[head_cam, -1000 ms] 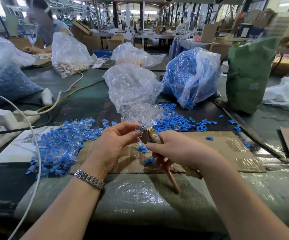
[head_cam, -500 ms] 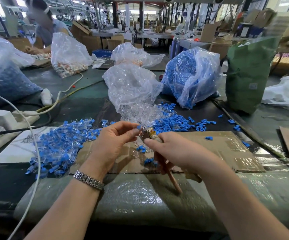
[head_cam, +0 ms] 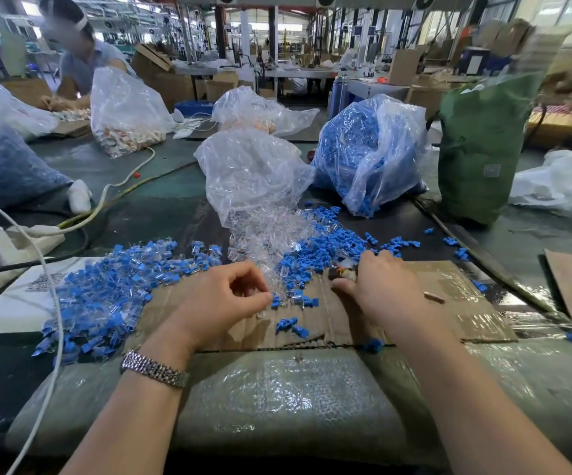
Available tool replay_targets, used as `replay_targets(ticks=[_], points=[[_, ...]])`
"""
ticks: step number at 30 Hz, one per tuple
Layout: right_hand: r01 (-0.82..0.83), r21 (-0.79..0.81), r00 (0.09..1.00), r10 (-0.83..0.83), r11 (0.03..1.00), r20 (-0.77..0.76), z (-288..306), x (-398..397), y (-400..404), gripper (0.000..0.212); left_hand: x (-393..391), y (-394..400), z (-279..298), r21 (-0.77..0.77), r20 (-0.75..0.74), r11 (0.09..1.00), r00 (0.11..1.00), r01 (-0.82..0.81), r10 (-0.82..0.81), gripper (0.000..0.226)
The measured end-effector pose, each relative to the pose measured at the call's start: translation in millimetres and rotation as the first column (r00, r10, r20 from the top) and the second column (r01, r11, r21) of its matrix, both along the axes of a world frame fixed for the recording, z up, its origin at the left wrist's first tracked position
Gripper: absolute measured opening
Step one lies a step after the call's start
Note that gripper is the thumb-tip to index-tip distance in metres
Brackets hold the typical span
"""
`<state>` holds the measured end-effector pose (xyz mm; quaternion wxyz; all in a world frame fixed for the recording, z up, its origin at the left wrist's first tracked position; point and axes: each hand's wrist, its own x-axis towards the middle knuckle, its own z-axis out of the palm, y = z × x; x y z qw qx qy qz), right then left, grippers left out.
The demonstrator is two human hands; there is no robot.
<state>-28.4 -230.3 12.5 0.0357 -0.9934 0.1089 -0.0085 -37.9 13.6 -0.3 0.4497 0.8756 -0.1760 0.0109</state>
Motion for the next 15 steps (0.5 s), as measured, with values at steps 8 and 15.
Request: replay_targets(ticks=[8,15], points=[[-0.204,0.172,0.964,0.167,0.964,0.208,5.4,-9.9,13.1,0.036,3.1,2.0,-4.1,0.148,-0.032,0.989,0.999,0.021,-0.016,0.008],[-0.343,0.181,0.938,0.325,0.922,0.123,-0.3,-22.6,29.3,0.010,2.7,5.0,3.3,-0.225,-0.217,0.972,0.976,-0.063,0.013,0.014]])
